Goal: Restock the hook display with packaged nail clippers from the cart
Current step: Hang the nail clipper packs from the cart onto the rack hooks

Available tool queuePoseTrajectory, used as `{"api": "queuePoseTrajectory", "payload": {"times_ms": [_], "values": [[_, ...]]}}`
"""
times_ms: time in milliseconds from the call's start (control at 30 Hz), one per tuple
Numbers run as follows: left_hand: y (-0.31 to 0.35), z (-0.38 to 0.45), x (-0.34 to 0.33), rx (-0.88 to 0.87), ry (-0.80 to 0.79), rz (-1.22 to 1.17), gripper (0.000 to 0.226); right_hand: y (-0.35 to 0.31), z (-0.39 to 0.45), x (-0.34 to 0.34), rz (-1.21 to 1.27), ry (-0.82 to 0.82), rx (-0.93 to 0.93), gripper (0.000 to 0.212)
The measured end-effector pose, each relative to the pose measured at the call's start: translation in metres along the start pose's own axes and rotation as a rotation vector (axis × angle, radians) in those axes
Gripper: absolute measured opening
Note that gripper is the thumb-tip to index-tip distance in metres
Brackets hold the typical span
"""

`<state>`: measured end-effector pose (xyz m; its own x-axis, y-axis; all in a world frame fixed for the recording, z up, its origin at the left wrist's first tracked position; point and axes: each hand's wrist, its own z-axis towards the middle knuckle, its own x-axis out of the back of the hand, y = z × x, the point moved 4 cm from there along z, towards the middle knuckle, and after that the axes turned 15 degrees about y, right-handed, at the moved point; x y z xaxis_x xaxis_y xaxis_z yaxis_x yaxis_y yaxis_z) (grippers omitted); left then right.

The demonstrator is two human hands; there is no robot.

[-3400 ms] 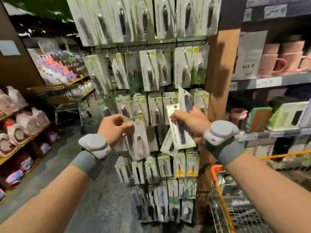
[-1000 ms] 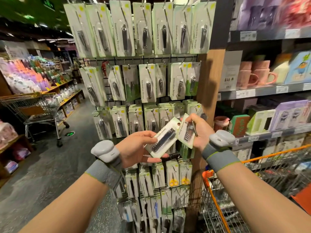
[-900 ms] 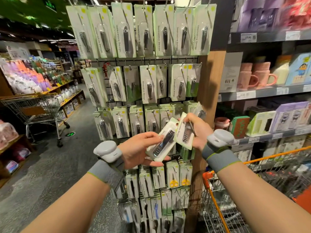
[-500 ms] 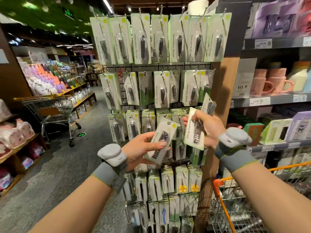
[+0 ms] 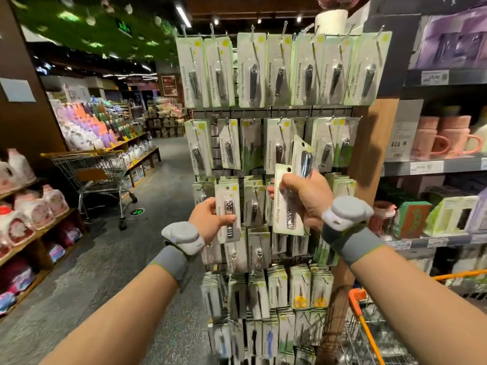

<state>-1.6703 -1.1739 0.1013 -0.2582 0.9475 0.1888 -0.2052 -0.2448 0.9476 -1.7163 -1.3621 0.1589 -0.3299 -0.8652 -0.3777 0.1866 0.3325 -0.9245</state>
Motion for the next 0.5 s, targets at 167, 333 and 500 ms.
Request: {"api": "queuePoseTrajectory", "payload": {"times_ms": [167,333,500], "values": [[-0.01,0.023,-0.002,-0.037,0.001,0.058,0.028,0.012,-0.001,-0.018,0.018,0.004,0.03,0.027],[-0.02,0.038,-0.007,-0.051,-0.021,0.074,0.026,0.022,0.002,-0.029,-0.028,-0.016,0.059,0.025],[-0.03,0.046,-0.013,-0.023,-0.07,0.074,0.023,0.028,0.009,-0.036,-0.042,-0.005,0.059,0.035]]}}
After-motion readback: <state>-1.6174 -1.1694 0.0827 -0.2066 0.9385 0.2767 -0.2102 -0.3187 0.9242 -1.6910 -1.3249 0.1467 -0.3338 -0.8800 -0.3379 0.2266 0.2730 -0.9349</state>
